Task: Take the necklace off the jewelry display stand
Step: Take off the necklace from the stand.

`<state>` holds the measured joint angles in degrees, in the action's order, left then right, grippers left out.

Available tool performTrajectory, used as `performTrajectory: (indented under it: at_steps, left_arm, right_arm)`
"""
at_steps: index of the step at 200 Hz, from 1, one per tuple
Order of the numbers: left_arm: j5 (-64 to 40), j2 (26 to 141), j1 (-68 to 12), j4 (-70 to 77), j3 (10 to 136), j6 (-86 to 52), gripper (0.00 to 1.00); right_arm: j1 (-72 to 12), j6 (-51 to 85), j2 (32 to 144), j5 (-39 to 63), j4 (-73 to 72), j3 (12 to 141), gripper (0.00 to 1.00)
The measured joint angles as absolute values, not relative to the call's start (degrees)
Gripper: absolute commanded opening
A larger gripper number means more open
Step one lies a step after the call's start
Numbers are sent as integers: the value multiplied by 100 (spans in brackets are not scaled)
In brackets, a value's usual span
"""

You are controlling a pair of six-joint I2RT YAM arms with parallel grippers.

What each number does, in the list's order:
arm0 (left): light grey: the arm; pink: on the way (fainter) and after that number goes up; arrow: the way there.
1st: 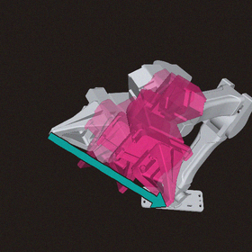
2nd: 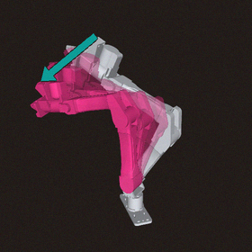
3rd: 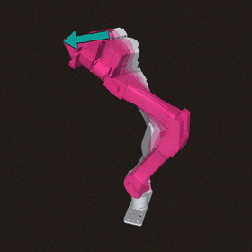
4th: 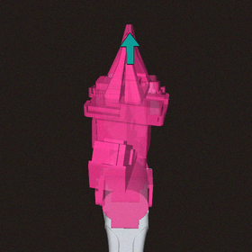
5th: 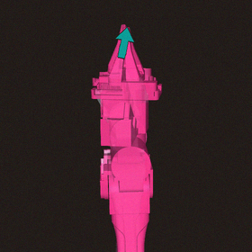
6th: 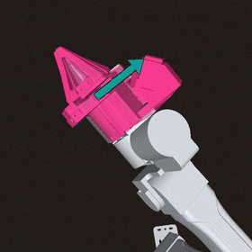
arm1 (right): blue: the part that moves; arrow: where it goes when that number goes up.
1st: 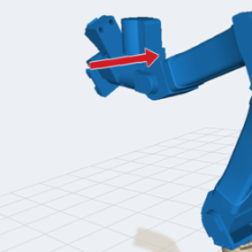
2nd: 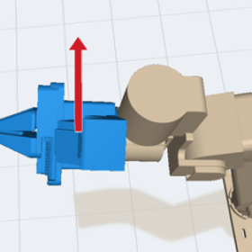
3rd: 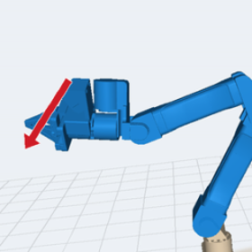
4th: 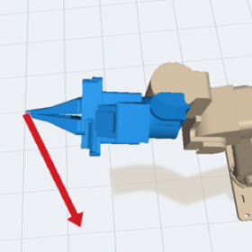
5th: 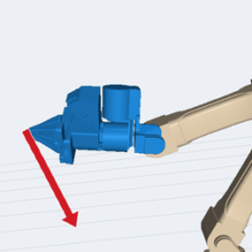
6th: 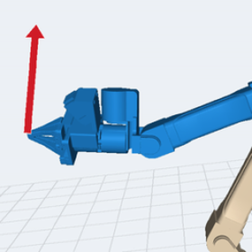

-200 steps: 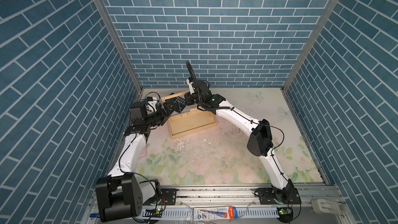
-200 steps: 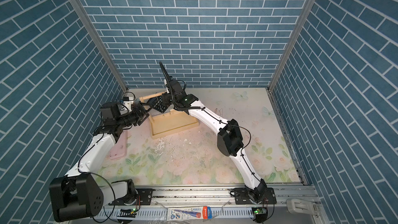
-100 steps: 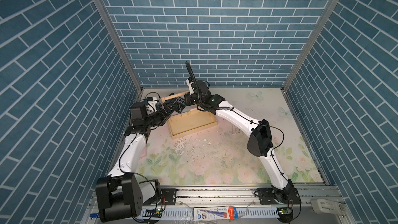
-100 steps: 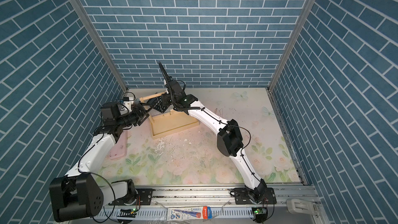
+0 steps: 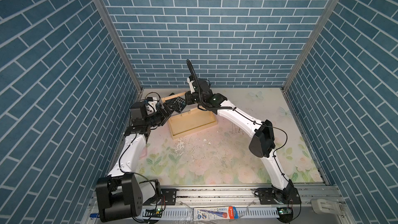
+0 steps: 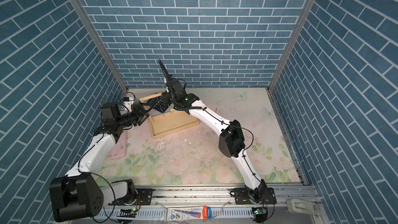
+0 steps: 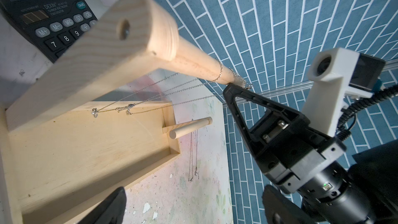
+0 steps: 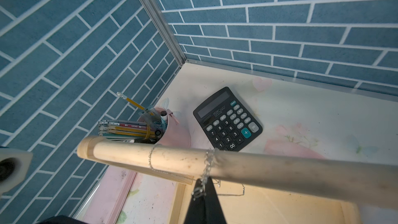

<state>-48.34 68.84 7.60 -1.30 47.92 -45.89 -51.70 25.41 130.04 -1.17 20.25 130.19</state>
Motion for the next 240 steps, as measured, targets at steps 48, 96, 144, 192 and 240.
performTrajectory:
  at_steps: [48, 96, 144, 192, 240]
  left_arm:
    - [-4897, 6884, 757, -14, 4755, -4678, 99]
    - [-4904, 6886, 707, -10, 4753, -4689, 99]
    - [-4893, 6888, 628, -27, 4753, -4626, 99]
    - [-4877, 6895, 567, -64, 4753, -4558, 99]
    - [-4856, 6904, 447, -198, 4753, -4445, 99]
  right_arm:
    - [-5170, 2499, 12831, -202, 2016, 12943, 0]
    - [-5168, 2390, 12597, -292, 2040, 12925, 0]
    - [-5103, 2351, 12510, -342, 2073, 12925, 0]
    - [-5015, 2351, 12457, -370, 2156, 12844, 0]
    - [-4906, 2349, 12293, -395, 2191, 12650, 0]
